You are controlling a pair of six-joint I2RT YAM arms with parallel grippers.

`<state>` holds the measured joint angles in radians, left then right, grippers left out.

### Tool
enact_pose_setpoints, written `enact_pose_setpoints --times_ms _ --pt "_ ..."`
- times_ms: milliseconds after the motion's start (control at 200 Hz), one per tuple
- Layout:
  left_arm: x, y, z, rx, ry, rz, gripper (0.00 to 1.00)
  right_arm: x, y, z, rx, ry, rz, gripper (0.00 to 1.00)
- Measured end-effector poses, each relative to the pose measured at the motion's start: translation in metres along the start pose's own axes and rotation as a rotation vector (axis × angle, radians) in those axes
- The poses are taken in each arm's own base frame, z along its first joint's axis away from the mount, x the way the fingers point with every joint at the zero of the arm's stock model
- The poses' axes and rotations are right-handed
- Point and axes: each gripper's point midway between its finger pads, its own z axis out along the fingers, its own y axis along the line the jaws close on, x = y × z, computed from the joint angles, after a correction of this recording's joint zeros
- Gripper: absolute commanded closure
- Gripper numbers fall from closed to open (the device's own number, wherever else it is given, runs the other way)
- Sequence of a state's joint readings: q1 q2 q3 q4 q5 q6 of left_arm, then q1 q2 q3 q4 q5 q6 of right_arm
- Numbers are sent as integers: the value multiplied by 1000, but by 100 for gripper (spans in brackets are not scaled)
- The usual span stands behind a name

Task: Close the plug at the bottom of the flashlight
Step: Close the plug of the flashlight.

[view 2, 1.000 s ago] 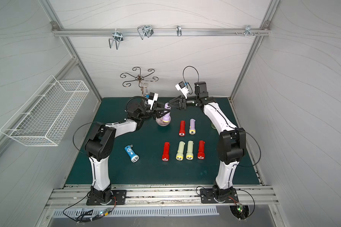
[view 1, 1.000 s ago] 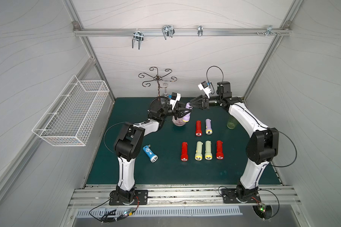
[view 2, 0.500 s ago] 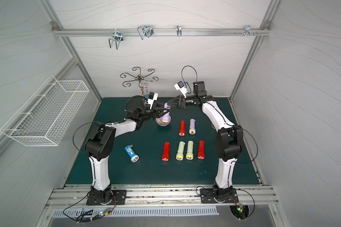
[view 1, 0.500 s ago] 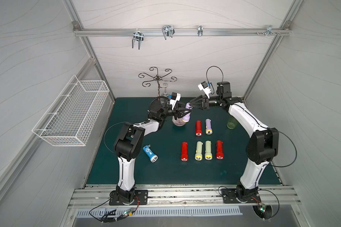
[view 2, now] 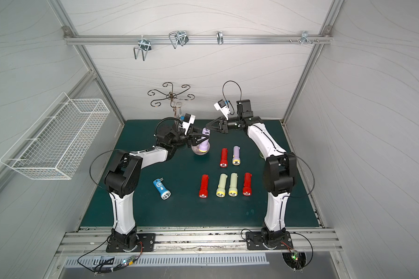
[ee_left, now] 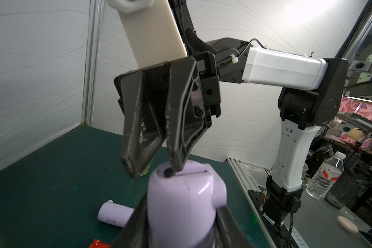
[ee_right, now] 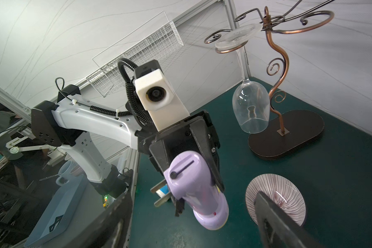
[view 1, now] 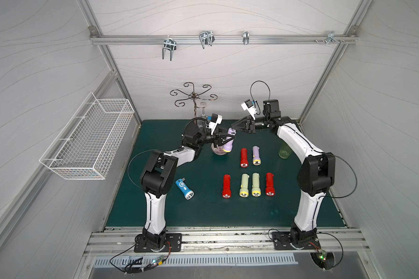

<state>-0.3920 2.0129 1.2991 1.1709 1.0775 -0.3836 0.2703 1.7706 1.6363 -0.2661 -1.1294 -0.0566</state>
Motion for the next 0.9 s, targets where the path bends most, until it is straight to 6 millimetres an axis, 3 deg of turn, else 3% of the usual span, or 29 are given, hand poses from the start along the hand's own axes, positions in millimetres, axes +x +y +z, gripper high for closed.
enact_pose_setpoints --times_ms 235,560,900 --pt "0 -4 0 21 5 -16 100 1 -3 16 -36 15 2 27" --pt "-1 -8 1 36 4 -33 100 3 -7 19 -36 21 20 40" --pt "2 -9 1 47 11 -69 100 8 -6 22 -61 31 39 40"
